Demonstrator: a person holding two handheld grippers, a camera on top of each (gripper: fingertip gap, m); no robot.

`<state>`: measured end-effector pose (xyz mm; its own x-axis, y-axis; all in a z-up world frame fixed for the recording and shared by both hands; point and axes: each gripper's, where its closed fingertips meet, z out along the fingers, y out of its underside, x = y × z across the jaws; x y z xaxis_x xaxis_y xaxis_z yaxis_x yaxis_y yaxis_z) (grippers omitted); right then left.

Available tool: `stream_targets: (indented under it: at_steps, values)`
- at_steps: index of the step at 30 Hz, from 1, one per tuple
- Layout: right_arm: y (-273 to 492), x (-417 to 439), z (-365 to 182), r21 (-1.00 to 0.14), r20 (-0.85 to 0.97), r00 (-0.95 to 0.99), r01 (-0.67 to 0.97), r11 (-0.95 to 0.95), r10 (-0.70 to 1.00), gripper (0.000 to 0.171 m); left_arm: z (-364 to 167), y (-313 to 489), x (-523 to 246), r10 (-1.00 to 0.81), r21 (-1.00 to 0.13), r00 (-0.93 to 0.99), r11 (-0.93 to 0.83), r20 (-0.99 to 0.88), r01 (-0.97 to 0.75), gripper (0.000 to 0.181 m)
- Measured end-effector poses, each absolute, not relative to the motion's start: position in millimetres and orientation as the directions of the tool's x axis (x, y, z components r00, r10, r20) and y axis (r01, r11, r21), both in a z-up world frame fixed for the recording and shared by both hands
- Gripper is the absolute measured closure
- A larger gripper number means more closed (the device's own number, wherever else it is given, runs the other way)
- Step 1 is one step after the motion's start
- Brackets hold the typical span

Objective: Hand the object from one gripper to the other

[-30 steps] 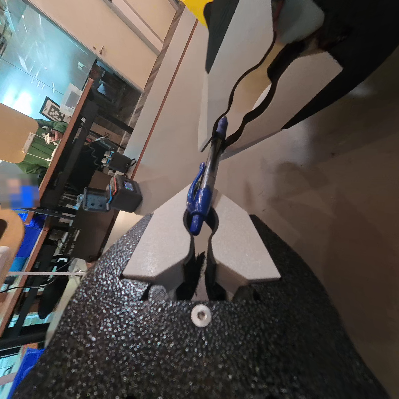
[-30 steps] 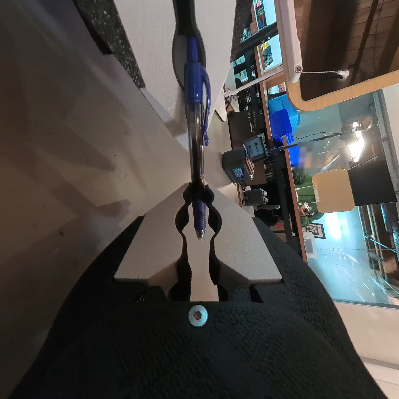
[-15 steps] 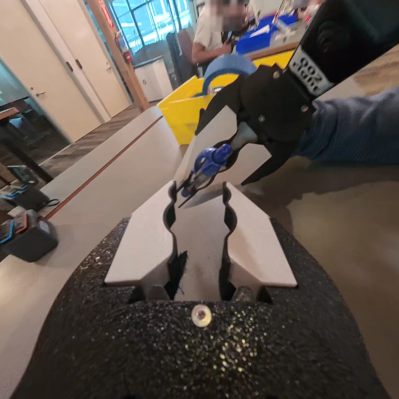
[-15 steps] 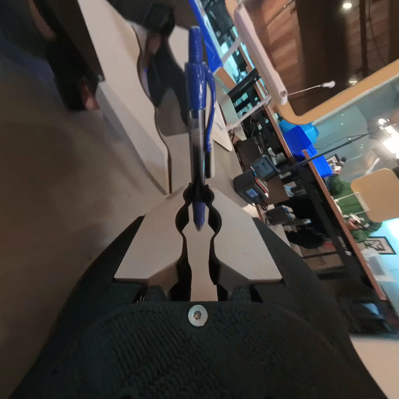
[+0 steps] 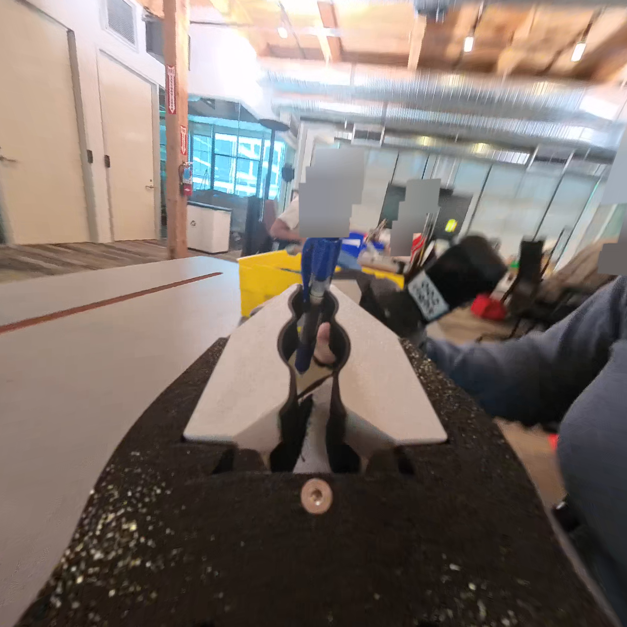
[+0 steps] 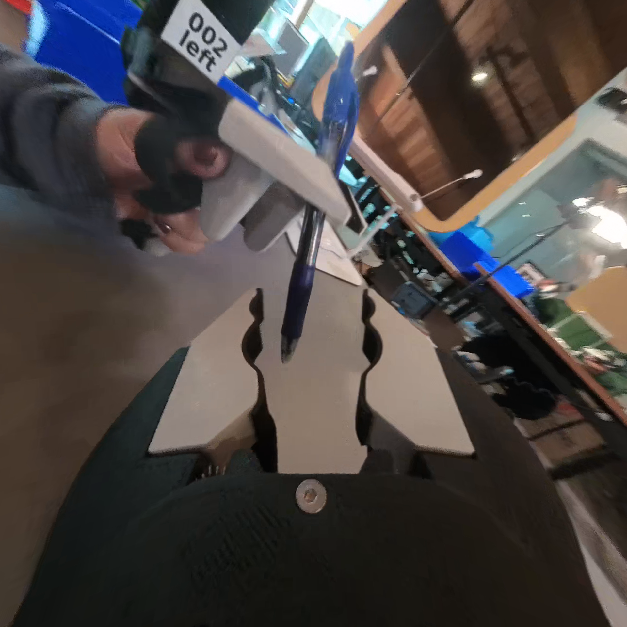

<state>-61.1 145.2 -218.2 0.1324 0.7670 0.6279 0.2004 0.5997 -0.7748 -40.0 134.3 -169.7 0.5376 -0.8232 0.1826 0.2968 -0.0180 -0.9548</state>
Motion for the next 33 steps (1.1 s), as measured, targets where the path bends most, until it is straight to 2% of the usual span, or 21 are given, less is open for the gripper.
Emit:
stream_targets:
  at_steps: [2,4,6,8,9,12,13,14,16,18,21,24,25,26,27,29,31,33]
  values:
    - [142.7,-64.4,-211.8,-0.729,0.684,0.194,0.186,0.658,0.703,0.112,-162.3,135.4,-46.6,-0.828,-0.906,0.483,-0.069,0.286,0.418,0.172]
    - [143.7,-66.7,-203.7,-0.665,0.743,0.286,0.212,0.716,0.605,0.119,-157.9,136.6,-50.9,-0.827,-0.856,0.432,-0.109,0.361,0.506,0.172]
    - [145.9,-66.2,-194.3,-0.554,0.816,0.371,0.277,0.785,0.444,0.134,-154.5,136.7,-52.7,-0.827,-0.795,0.358,-0.163,0.433,0.584,0.172]
    - [145.0,-64.7,-186.5,-0.45,0.859,0.414,0.335,0.828,0.3,0.161,-153.2,137.2,-54.6,-0.825,-0.74,0.292,-0.207,0.484,0.64,0.172]
    - [145.6,-65.3,-186.5,-0.44,0.865,0.413,0.351,0.827,0.285,0.161,-153.4,138.1,-56.1,-0.82,-0.717,0.27,-0.225,0.505,0.659,0.172]
    - [146.9,-66.8,-189.6,-0.564,0.81,0.382,0.297,0.77,0.445,0.162,-154.7,139.0,-58.0,-0.818,-0.694,0.236,-0.251,0.525,0.674,0.171]
    - [145.1,-67.6,-191.4,-0.618,0.776,0.356,0.262,0.741,0.521,0.162,-152.6,136.4,-57.1,-0.83,-0.695,0.223,-0.247,0.511,0.675,0.167]
    - [141.6,-69.2,-195.1,-0.679,0.729,0.312,0.224,0.699,0.609,0.162,-148.7,132.6,-56.5,-0.845,-0.692,0.204,-0.24,0.494,0.681,0.156]
    - [129.8,-73.3,-206.0,-0.825,0.565,0.176,0.149,0.546,0.806,0.162,-143.6,126.6,-55.2,-0.869,-0.702,0.187,-0.225,0.458,0.676,0.142]
    - [115.4,-73.9,-208.4,-0.944,0.323,0.02,0.073,0.321,0.946,0.162,-139.4,121.9,-56.6,-0.886,-0.715,0.192,-0.195,0.422,0.671,0.14]
    - [99.5,-68.3,-196.1,-0.998,-0.054,-0.202,-0.002,-0.056,0.978,0.163,-135.3,112.8,-55.2,-0.915,-0.728,0.144,-0.197,0.377,0.657,0.143]
    - [91.6,-61.1,-189.7,-0.958,-0.275,-0.354,0.021,-0.286,0.894,0.162,-134.9,106.8,-51.8,-0.926,-0.728,0.08,-0.233,0.368,0.645,0.153]
    - [89.2,-59.9,-189.5,-0.948,-0.304,-0.38,0.033,-0.315,0.874,0.162,-135.6,106.2,-50.0,-0.927,-0.73,0.072,-0.239,0.368,0.641,0.158]
    - [86.3,-59.5,-189.5,-0.942,-0.322,-0.401,0.045,-0.333,0.858,0.162,-136.3,105.2,-48.5,-0.93,-0.734,0.071,-0.236,0.361,0.636,0.171]
    - [83.4,-59.6,-189.7,-0.939,-0.331,-0.415,0.055,-0.34,0.847,0.162,-136.4,105.7,-48.8,-0.932,-0.737,0.087,-0.219,0.352,0.639,0.174]
    - [84.2,-62.7,-191.3,-0.945,-0.316,-0.391,0.05,-0.323,0.864,0.162,-137.9,109.9,-51.4,-0.928,-0.755,0.159,-0.167,0.338,0.634,0.175]
    - [95.3,-68.2,-193.6,-0.971,-0.23,-0.287,0.004,-0.239,0.93,0.161,-139.1,116.7,-56.0,-0.911,-0.759,0.216,-0.142,0.352,0.636,0.175]
    - [114.5,-73.6,-198.7,-0.999,-0.027,-0.082,-0.014,-0.028,0.996,0.13,-137.3,120.8,-63.7,-0.897,-0.736,0.243,-0.123,0.369,0.665,0.176]
